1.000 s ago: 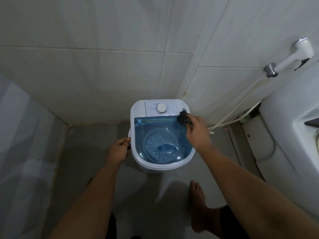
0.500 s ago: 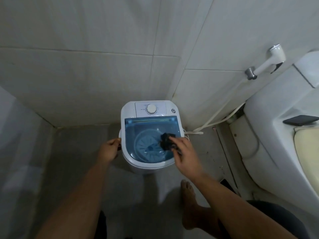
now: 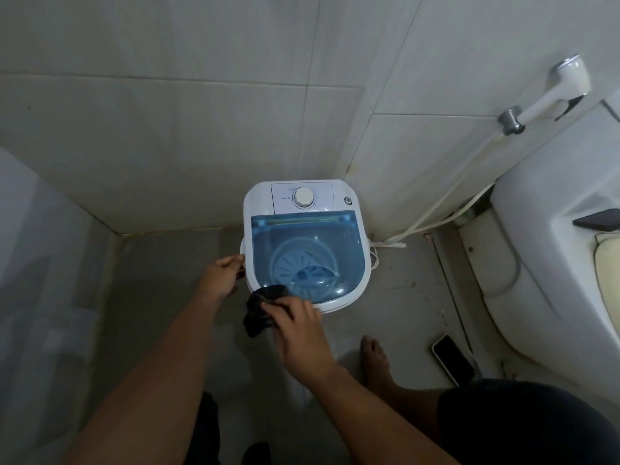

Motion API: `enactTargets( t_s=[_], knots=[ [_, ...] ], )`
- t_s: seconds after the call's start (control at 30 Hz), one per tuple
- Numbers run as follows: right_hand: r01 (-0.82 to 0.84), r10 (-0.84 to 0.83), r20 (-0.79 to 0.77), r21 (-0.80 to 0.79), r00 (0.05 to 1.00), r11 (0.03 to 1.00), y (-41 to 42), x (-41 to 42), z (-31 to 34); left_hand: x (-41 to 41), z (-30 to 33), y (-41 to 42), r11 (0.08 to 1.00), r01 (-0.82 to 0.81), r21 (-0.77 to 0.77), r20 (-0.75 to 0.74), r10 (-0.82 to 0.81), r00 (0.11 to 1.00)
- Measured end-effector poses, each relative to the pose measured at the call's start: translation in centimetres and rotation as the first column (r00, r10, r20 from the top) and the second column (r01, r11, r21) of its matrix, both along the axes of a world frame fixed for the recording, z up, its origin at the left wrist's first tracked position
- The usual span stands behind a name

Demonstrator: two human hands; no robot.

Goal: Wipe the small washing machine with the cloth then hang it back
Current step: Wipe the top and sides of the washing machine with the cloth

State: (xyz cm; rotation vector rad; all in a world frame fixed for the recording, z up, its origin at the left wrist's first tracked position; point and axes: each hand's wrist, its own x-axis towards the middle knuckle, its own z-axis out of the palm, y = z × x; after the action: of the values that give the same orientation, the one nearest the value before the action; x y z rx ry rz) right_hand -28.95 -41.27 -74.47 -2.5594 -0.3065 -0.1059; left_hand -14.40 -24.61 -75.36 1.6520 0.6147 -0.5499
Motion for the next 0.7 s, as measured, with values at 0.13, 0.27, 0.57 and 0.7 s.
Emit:
enactTargets(
  t_s=[0.13,0.27,0.57,0.7],
  knots=[
    [0.099,-0.108,0.019,0.267,0.994,0.959,-1.5,1.3,1.9,0.0,0.2,0.1,1.000,0.009,-0.017,-0.015,-0.010,1.000],
    [0.641,-0.665,-0.129,0.448,0.736,0.623,-9.0,3.0,1.8,-0.2,0.5,-0.3,0.999,-0.012,-0.030,-0.006,0.011,1.000],
    [0.793,-0.727,-0.358,0.438,0.586,0.423,-7.8,0.7,-0.2,0.0,0.2,-0.3,0.998,-0.037,-0.046,-0.038,0.036,0.999],
    [0.653,-0.640,-0.156,0.313,0.752,0.690,-5.3,-2.6,-0.6,-0.1,0.4,-0.5,0.998,-0.054,-0.042,-0.031,0.053,0.998]
  ],
)
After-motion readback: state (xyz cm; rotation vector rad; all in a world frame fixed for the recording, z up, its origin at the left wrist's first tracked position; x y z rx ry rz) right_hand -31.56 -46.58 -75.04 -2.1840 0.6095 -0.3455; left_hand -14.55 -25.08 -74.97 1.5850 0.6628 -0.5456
